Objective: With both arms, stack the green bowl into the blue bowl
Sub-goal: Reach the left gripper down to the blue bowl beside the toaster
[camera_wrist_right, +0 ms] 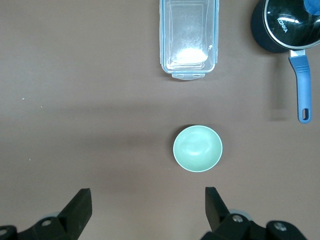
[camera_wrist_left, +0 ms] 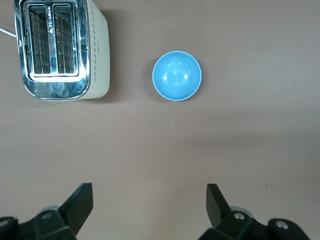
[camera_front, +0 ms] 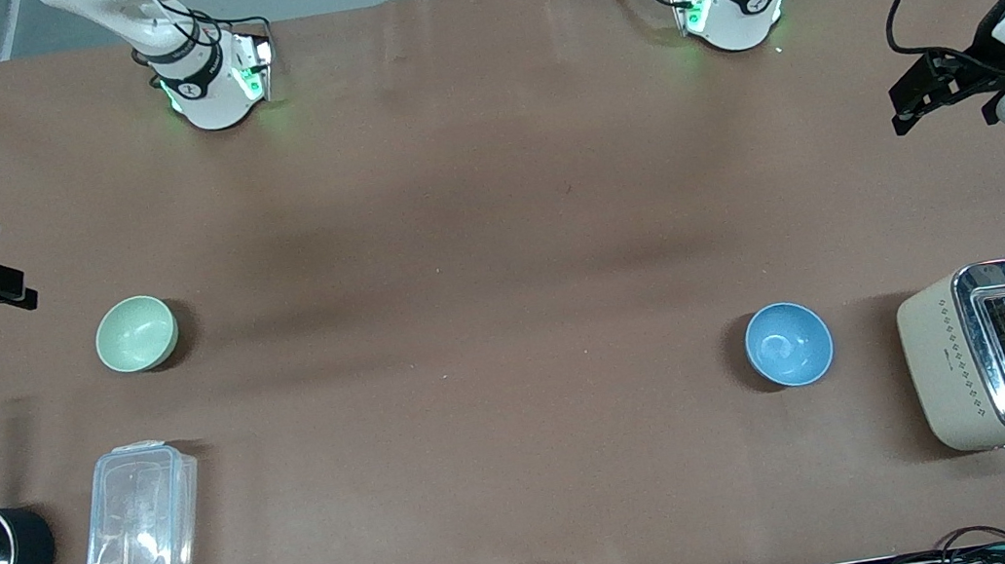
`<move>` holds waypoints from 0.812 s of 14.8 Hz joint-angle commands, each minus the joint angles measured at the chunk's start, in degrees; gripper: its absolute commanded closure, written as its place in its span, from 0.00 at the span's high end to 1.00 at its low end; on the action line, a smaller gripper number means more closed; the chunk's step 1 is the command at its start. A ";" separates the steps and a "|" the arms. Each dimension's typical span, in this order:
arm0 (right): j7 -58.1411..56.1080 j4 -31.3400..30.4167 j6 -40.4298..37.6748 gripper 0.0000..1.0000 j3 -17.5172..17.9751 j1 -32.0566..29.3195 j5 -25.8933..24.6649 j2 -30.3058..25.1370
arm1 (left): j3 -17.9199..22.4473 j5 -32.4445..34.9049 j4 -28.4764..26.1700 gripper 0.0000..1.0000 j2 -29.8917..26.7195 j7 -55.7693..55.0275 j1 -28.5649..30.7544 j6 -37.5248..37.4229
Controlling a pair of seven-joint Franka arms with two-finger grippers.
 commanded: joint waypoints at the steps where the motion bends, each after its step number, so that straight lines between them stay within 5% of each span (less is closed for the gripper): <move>1: 0.72 -1.01 -0.04 1.00 -0.43 0.46 -0.94 -0.75 | -0.22 -0.98 1.03 1.00 0.41 0.85 0.25 -0.79; 7: 0.72 -1.01 0.05 1.00 -0.43 0.19 -0.85 -0.66 | -0.14 -0.19 1.56 1.00 7.24 0.42 0.16 1.05; 12: -0.07 -5.04 0.40 1.00 -0.43 -5.07 0.03 -0.66 | -0.14 2.88 -3.27 1.00 19.11 -0.82 0.77 17.81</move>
